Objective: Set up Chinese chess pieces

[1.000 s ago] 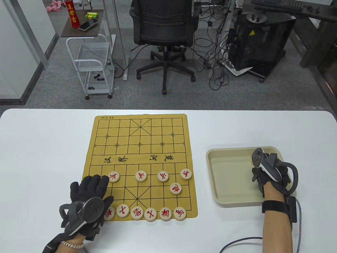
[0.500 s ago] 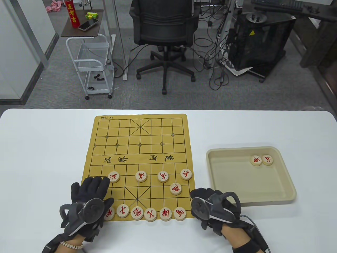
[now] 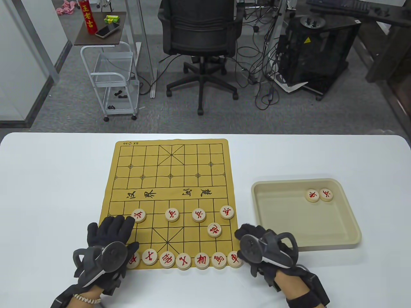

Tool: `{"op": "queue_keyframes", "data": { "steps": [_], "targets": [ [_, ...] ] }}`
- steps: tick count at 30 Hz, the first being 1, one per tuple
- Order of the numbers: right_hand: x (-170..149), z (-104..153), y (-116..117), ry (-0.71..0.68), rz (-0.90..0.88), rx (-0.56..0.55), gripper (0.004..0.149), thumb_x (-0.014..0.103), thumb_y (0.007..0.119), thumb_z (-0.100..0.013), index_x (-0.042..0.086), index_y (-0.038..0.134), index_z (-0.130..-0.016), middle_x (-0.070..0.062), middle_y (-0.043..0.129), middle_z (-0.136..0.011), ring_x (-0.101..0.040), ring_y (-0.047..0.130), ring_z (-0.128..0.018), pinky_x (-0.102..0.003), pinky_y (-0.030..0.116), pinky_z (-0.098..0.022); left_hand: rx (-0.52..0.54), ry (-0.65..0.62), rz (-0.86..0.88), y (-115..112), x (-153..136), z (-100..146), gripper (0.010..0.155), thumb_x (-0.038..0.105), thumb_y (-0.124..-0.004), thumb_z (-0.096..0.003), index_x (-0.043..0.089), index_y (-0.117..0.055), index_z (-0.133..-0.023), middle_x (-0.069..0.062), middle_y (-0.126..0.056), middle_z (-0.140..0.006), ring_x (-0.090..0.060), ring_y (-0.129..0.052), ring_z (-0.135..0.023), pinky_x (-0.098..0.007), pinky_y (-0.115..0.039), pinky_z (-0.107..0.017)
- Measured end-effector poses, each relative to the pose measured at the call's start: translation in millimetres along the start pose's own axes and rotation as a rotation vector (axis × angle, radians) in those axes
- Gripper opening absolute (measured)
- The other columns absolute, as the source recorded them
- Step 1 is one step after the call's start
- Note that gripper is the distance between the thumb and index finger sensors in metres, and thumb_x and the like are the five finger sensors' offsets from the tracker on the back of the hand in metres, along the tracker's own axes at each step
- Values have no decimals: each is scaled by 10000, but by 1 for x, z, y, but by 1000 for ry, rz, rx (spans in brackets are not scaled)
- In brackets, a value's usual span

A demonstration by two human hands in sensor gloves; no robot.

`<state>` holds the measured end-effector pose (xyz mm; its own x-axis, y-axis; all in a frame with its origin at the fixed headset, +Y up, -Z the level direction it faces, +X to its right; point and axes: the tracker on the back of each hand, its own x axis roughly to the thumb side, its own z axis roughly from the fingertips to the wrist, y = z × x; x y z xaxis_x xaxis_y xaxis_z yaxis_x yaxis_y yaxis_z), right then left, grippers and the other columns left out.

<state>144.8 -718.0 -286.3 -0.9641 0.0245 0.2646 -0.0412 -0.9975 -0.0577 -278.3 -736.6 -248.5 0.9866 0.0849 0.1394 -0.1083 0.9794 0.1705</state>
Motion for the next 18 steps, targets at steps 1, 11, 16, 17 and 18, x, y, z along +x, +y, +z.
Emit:
{"op": "queue_keyframes", "data": {
  "steps": [1,11,16,17,18],
  "targets": [
    [-15,-7,-10,70,20,-38,635,455,969,-381,320,744,-959,-37,775,-1040,-158,933,-749,-374,821,-529,-1,2,1,0,0,0,793,530,-853,-385,317,-536,-1081,-111,-632,-1158,-449,-624,-1089,-739,-393,-742],
    [-142,-82,-19,509,254,179,607,396,964,-417,302,760,-980,-24,734,-1081,-210,892,-822,-411,793,-567,-16,13,-5,-1,0,-1,794,531,-852,-385,318,-535,-1081,-113,-630,-1160,-450,-623,-1090,-740,-392,-742],
    [-171,-99,20,600,299,308,601,392,966,-415,305,765,-975,-16,723,-1090,-216,875,-849,-415,786,-578,-23,22,-5,-1,-1,-2,793,530,-853,-385,316,-537,-1081,-113,-629,-1160,-450,-621,-1090,-740,-391,-742],
    [-174,-102,26,608,317,338,589,392,964,-417,311,771,-967,-11,717,-1094,-214,871,-854,-414,784,-582,-24,24,-3,-1,-2,-2,795,530,-853,-384,317,-536,-1081,-115,-627,-1161,-452,-620,-1090,-740,-391,-741],
    [-177,-104,30,613,331,343,590,388,965,-417,310,770,-968,-9,716,-1095,-213,871,-855,-415,783,-582,-24,26,-2,-1,-2,-3,798,530,-853,-385,318,-530,-1083,-115,-623,-1162,-453,-620,-1090,-740,-390,-742]
  ]
}}
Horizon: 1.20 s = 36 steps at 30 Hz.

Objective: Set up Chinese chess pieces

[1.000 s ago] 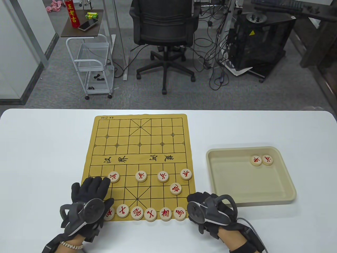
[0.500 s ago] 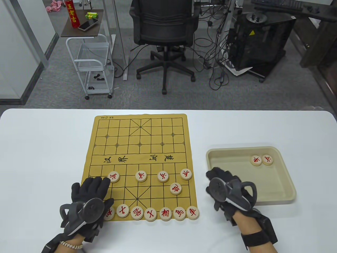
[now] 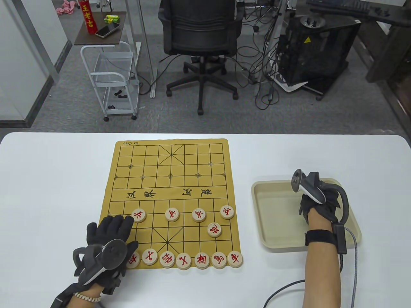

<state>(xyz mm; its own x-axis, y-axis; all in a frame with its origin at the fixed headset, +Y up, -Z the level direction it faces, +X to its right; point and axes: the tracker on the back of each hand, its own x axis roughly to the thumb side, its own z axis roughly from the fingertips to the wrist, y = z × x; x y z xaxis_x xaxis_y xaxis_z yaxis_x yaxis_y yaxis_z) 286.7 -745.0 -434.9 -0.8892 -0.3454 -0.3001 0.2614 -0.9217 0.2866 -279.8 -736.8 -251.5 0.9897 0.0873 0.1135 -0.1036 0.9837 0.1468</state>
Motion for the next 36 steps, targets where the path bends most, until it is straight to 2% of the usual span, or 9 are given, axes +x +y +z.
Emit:
{"op": "queue_keyframes", "data": {
  "steps": [7,8,12,16,22,25,29,32,36],
  "targets": [
    [3,-21,12,25,41,60,588,394,961,-415,309,762,-961,-10,717,-1092,-200,873,-847,-406,784,-582,-26,-4,-17,-4,2,-3,800,535,-851,-384,318,-528,-1084,-113,-621,-1163,-453,-617,-1091,-740,-393,-740],
    [4,-24,13,25,26,30,567,392,963,-413,307,777,-942,-10,728,-1085,-203,880,-834,-406,785,-573,-30,-2,-19,-4,1,-3,802,534,-851,-385,316,-526,-1085,-114,-619,-1164,-454,-617,-1090,-740,-392,-740],
    [5,-32,19,27,37,69,520,410,965,-405,368,762,-882,24,741,-1075,-181,886,-823,-384,789,-567,-35,12,-13,-5,-1,-4,801,533,-851,-384,317,-527,-1084,-114,-618,-1164,-454,-617,-1091,-740,-391,-741],
    [3,-37,18,16,9,74,507,406,972,-395,354,768,-856,20,788,-1031,-154,910,-781,-364,803,-548,-38,20,-10,-6,-3,-5,799,533,-851,-385,317,-527,-1084,-115,-618,-1164,-453,-616,-1092,-740,-390,-742],
    [-1,-35,19,1,-21,-4,526,432,1001,-358,307,803,-830,-12,859,-963,-130,943,-650,-354,823,-497,-44,15,-16,-6,-2,-6,799,535,-850,-385,318,-527,-1083,-113,-623,-1162,-451,-619,-1091,-738,-394,-741],
    [1,-27,18,10,4,-82,578,468,1024,-312,298,810,-822,-27,893,-922,-116,956,-588,-346,839,-456,-43,12,-13,-7,-2,-6,800,535,-851,-384,318,-527,-1083,-110,-626,-1161,-451,-623,-1089,-739,-396,-740],
    [3,-12,11,1,-8,-125,620,506,1023,-299,291,799,-835,-31,900,-908,-108,957,-564,-343,844,-442,-36,10,-2,-6,-3,-5,800,536,-849,-384,320,-526,-1083,-111,-626,-1161,-448,-624,-1090,-737,-398,-741],
    [6,11,-6,-35,-61,-188,649,522,1021,-292,287,787,-850,-31,897,-906,-106,955,-556,-342,844,-439,-29,2,8,-5,-3,-4,800,536,-849,-385,318,-525,-1083,-112,-626,-1160,-449,-627,-1087,-737,-400,-740],
    [19,55,-35,-127,-128,-309,675,538,1014,-290,285,774,-869,-29,895,-905,-104,953,-553,-343,844,-440,-14,-17,23,-2,-1,-1,802,537,-849,-384,317,-524,-1084,-109,-628,-1159,-451,-627,-1086,-738,-402,-738]
  ]
}}
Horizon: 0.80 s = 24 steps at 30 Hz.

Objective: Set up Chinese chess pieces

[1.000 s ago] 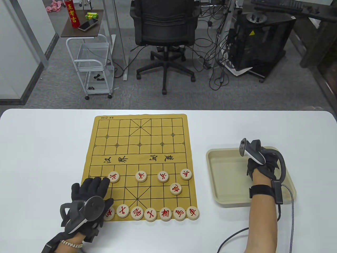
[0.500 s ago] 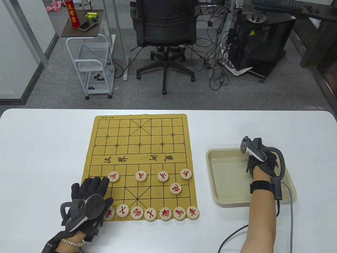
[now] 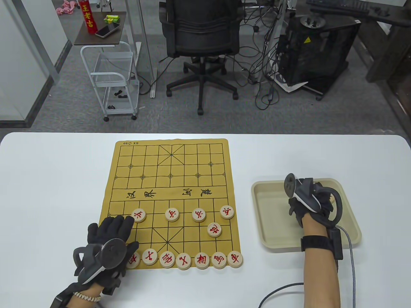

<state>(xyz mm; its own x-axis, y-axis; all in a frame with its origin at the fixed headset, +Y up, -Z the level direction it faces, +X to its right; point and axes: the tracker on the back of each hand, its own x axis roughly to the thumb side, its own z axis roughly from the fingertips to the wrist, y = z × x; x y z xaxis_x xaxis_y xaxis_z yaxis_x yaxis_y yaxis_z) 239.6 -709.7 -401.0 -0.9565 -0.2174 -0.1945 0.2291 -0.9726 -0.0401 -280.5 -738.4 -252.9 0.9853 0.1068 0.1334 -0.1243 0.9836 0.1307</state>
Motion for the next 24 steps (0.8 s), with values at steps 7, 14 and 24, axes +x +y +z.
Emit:
{"op": "queue_keyframes", "data": {
  "steps": [7,14,24],
  "targets": [
    [73,81,-60,-223,-150,-188,684,551,1006,-295,284,768,-878,-28,895,-905,-103,953,-554,-346,845,-446,24,-37,17,4,5,6,798,538,-846,-385,318,-526,-1083,-110,-631,-1158,-450,-630,-1085,-738,-403,-737],
    [154,167,-71,-425,-270,-268,688,554,1001,-299,290,759,-887,-20,886,-915,-105,952,-573,-349,843,-465,11,-64,15,1,9,8,796,535,-847,-386,317,-528,-1082,-111,-633,-1157,-448,-630,-1086,-739,-400,-739],
    [188,219,-43,-518,-389,-295,696,559,1003,-296,287,759,-888,-17,891,-907,-104,954,-567,-347,847,-461,-40,-129,-27,-10,24,8,793,544,-843,-385,320,-534,-1080,-102,-635,-1157,-444,-637,-1085,-736,-411,-736]
  ]
}}
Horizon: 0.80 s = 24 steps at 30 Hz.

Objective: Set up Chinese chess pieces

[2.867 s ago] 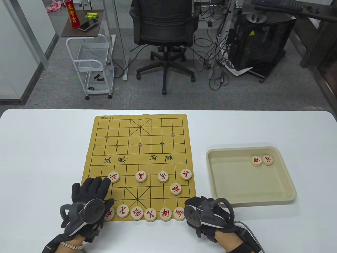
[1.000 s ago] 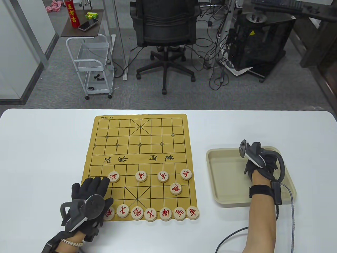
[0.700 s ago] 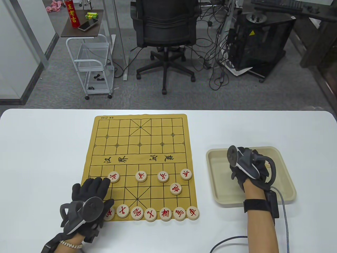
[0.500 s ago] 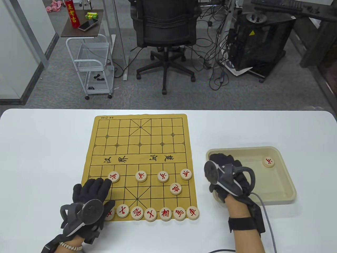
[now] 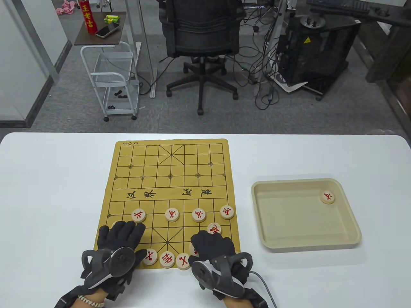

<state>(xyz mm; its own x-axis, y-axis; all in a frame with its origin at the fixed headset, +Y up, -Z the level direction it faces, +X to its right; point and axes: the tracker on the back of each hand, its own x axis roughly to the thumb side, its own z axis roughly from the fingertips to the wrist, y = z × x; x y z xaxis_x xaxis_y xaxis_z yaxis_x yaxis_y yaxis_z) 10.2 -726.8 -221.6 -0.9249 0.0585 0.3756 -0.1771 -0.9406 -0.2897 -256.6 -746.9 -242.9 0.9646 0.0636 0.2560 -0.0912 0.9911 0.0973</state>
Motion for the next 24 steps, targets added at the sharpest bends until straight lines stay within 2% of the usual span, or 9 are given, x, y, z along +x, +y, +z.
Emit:
{"op": "queue_keyframes", "data": {
  "steps": [6,11,15,20,22,24],
  "targets": [
    [-2,1,4,-20,35,-2,705,556,1004,-296,291,749,-897,-13,885,-913,-101,949,-576,-347,843,-468,-41,-68,90,-2,19,-3,794,563,-833,-384,307,-542,-1078,-92,-668,-1142,-424,-689,-1065,-726,-454,-726],
    [-1,1,6,-35,35,-5,707,556,1005,-298,290,746,-900,-12,882,-915,-102,948,-577,-347,841,-472,-77,-102,352,6,48,-11,776,549,-843,-379,274,-594,-1059,-96,-753,-1093,-415,-764,-1023,-717,-489,-719],
    [2,2,8,-56,44,-6,711,558,1001,-305,290,738,-908,-11,879,-916,-101,946,-580,-346,841,-473,-159,-83,562,4,72,-27,743,533,-863,-371,258,-655,-1029,-88,-845,-1022,-395,-853,-954,-702,-526,-710],
    [5,5,9,-70,65,-22,719,563,1003,-296,288,737,-906,-7,880,-912,-97,947,-576,-345,842,-471,-180,-33,580,-7,93,-44,699,490,-892,-362,235,-712,-987,-48,-955,-896,-342,-979,-828,-677,-594,-685],
    [6,6,8,-74,56,-26,725,566,1005,-293,287,737,-907,-10,883,-907,-96,948,-570,-344,844,-467,-176,-2,596,-10,93,-48,642,444,-906,-362,234,-760,-952,-22,-1005,-812,-310,-1028,-746,-663,-626,-672],
    [7,6,9,-81,88,-26,735,568,1005,-292,286,732,-913,-7,880,-909,-94,947,-573,-346,844,-474,-201,15,644,-13,92,-49,631,420,-918,-359,223,-775,-941,-34,-1013,-791,-319,-1032,-719,-662,-632,-666]
  ]
}}
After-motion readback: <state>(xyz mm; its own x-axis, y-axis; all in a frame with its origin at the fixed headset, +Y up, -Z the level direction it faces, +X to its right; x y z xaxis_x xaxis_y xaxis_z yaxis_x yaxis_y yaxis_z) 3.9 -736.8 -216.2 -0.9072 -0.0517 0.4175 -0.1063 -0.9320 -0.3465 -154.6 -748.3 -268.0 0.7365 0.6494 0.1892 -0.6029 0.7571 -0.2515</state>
